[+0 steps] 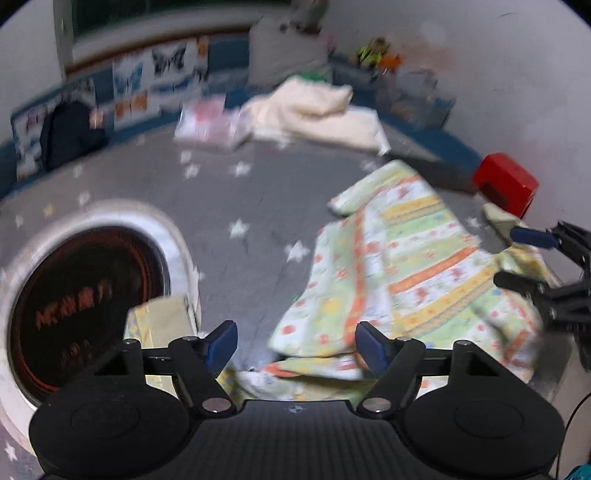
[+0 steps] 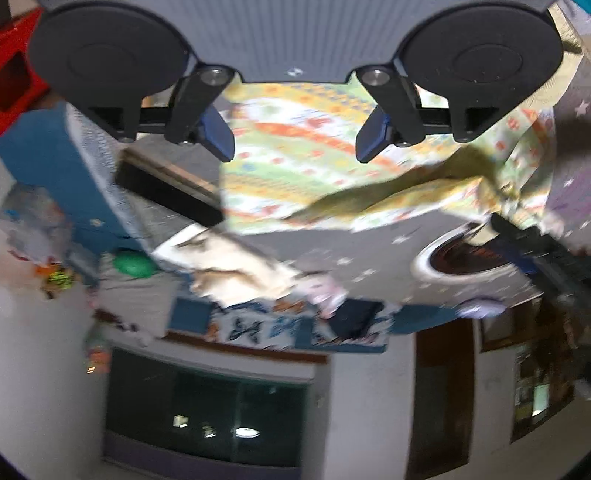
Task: Fold clothes
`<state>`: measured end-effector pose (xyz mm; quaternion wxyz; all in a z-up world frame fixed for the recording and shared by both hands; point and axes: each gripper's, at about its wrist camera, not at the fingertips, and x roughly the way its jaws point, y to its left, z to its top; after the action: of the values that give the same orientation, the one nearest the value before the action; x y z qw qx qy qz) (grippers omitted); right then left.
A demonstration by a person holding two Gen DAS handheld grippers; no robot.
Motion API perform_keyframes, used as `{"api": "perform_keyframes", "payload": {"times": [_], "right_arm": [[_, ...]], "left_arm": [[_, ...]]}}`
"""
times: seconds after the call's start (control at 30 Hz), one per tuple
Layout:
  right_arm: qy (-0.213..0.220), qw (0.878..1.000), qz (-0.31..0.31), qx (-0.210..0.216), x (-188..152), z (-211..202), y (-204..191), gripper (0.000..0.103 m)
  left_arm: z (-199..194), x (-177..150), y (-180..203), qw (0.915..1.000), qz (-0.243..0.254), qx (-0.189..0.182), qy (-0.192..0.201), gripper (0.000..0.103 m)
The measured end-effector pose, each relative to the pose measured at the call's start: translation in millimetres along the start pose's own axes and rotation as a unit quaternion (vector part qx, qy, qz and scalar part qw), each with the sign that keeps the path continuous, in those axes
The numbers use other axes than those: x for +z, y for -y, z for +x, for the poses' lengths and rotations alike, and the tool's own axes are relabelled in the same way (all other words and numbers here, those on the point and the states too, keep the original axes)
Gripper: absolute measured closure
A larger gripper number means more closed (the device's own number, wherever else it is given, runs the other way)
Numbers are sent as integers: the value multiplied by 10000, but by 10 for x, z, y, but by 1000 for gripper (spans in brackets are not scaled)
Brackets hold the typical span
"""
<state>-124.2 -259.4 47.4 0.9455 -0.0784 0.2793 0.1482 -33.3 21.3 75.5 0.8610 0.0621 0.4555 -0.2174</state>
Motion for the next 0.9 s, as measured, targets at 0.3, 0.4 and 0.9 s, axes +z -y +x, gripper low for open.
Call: {"api": "perform_keyframes", "payload": {"times": [0.3,0.4,0.9], "right_arm": [[-481,9979,-94,430,-165,397,-166,12],[-543,9972,-32,521,-212,449,-148,2],[-654,9957,42,648,-202,484,-144,0]], "left_arm": [[213,64,-74,9971,108,-665,-342,74],[169,164,-159,9978,166,-631,-125,88],[324,276,-160,9969,301,-622,-378,23]]}}
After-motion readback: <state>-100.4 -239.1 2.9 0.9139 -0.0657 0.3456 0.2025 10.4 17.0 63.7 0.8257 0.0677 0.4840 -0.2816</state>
